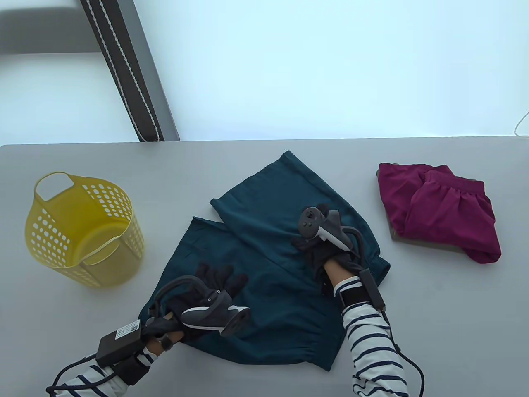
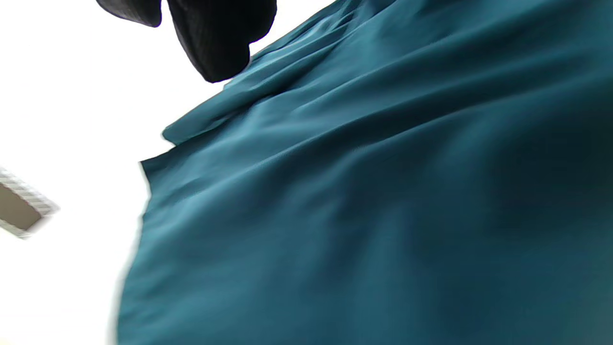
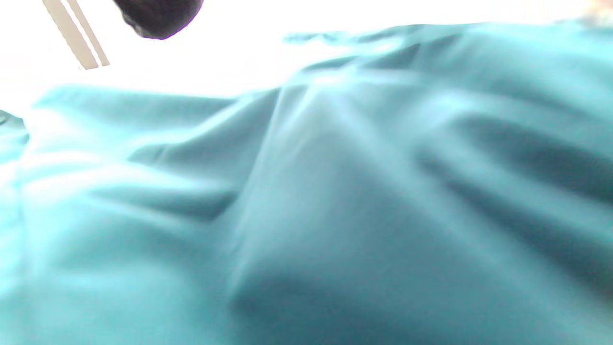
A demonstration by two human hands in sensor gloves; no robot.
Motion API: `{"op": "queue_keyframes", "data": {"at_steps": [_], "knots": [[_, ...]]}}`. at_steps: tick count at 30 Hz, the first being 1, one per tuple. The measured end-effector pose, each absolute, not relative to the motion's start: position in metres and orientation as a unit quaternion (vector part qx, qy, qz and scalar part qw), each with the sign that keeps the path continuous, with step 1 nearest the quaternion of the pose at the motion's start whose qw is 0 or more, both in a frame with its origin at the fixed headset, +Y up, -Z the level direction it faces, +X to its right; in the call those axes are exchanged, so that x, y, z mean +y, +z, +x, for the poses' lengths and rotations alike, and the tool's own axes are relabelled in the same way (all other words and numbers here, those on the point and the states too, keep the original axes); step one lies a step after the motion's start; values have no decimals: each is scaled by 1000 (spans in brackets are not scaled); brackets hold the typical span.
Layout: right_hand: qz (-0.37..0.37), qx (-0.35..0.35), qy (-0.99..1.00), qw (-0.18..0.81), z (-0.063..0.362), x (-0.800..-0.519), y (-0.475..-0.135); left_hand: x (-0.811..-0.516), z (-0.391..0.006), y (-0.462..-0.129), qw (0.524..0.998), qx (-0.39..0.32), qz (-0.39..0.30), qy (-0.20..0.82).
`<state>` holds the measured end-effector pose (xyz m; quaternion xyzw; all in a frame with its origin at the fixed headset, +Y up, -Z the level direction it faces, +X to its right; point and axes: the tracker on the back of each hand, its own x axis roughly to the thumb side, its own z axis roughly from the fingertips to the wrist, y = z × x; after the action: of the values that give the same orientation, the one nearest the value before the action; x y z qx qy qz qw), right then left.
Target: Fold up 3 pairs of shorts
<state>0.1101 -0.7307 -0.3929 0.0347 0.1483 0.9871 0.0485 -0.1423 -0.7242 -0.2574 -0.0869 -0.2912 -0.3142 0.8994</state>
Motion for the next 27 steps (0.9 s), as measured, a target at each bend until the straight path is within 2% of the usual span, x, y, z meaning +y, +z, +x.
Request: {"op": "queue_keyframes", "data": {"at_steps": [3,6,8,10,13,17,21,24,27], "knots": [[32,144,989,2,117,-715,-384,-737,-157,-273,891,-235,-129,-366],[20,256,966,-29,118,-731,-380,-751,-168,-281,883,-204,-221,-360],[46,342,938,-45,114,-750,-380,-752,-170,-279,884,-216,-263,-321],[40,292,951,-97,105,-753,-382,-746,-172,-272,880,-239,-251,-326],[30,286,953,-100,98,-757,-388,-741,-177,-262,870,-267,-283,-302],[21,310,950,-46,97,-771,-397,-737,-194,-249,862,-318,-331,-214],[11,332,940,76,107,-785,-402,-740,-211,-246,869,-322,-328,-183],[16,318,945,74,111,-786,-402,-742,-214,-247,870,-320,-336,-168],[33,271,960,54,113,-781,-395,-742,-211,-246,870,-323,-326,-181]]}}
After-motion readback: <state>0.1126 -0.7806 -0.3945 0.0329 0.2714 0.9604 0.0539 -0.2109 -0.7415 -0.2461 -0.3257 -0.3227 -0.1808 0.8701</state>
